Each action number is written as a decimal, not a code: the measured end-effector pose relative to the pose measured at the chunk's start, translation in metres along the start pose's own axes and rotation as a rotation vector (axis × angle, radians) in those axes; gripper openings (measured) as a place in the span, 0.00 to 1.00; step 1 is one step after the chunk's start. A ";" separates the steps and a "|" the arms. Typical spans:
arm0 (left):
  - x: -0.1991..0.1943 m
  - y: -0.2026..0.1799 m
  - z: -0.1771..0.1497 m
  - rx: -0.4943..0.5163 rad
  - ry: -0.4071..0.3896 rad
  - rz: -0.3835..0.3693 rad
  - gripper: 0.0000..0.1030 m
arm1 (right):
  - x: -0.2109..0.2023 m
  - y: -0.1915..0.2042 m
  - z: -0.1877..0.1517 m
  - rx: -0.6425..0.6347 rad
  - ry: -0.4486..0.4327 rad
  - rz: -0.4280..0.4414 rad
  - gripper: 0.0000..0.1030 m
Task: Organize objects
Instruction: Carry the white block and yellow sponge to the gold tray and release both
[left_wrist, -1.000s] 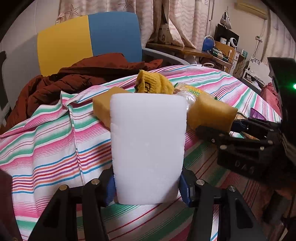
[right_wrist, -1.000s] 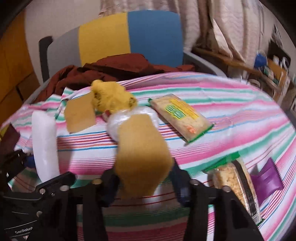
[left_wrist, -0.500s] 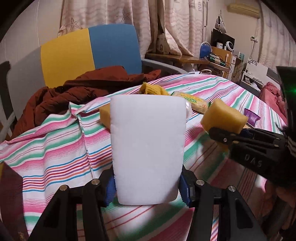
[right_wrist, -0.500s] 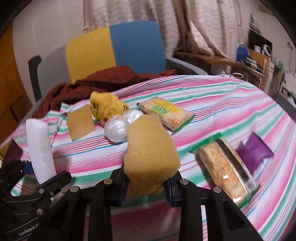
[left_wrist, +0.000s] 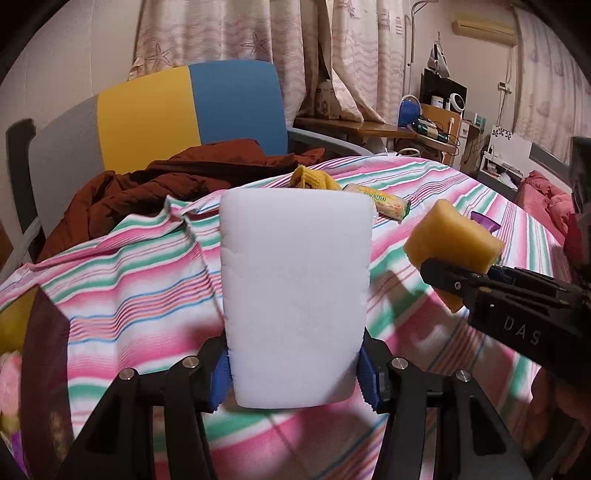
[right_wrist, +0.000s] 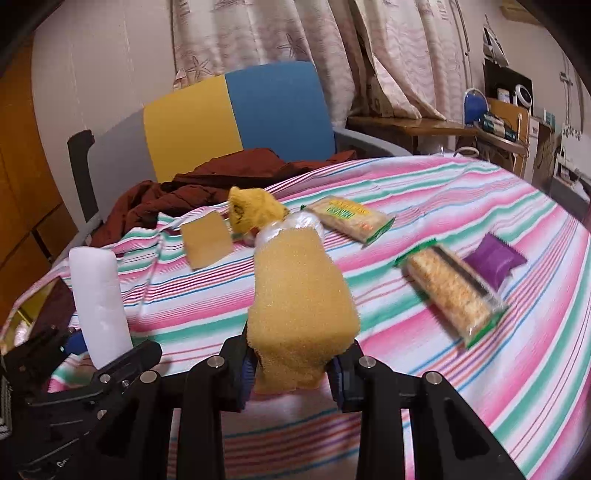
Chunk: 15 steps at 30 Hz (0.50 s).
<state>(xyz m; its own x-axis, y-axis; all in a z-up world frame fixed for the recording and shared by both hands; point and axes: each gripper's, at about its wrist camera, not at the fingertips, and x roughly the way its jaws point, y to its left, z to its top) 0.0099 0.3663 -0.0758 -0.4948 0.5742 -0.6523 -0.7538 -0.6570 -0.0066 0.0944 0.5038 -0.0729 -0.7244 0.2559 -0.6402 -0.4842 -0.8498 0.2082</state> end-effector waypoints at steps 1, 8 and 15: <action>-0.003 0.002 -0.003 -0.002 0.000 0.001 0.55 | -0.003 0.001 -0.002 0.014 0.005 0.008 0.31; -0.030 0.021 -0.027 -0.045 0.012 0.004 0.55 | -0.020 0.023 -0.022 0.023 0.041 0.075 0.31; -0.064 0.041 -0.047 -0.127 0.010 -0.033 0.55 | -0.034 0.052 -0.033 -0.004 0.065 0.146 0.31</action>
<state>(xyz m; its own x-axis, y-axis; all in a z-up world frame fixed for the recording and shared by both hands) 0.0310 0.2790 -0.0701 -0.4659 0.5924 -0.6573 -0.7087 -0.6946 -0.1236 0.1100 0.4352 -0.0646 -0.7537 0.0991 -0.6497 -0.3736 -0.8779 0.2996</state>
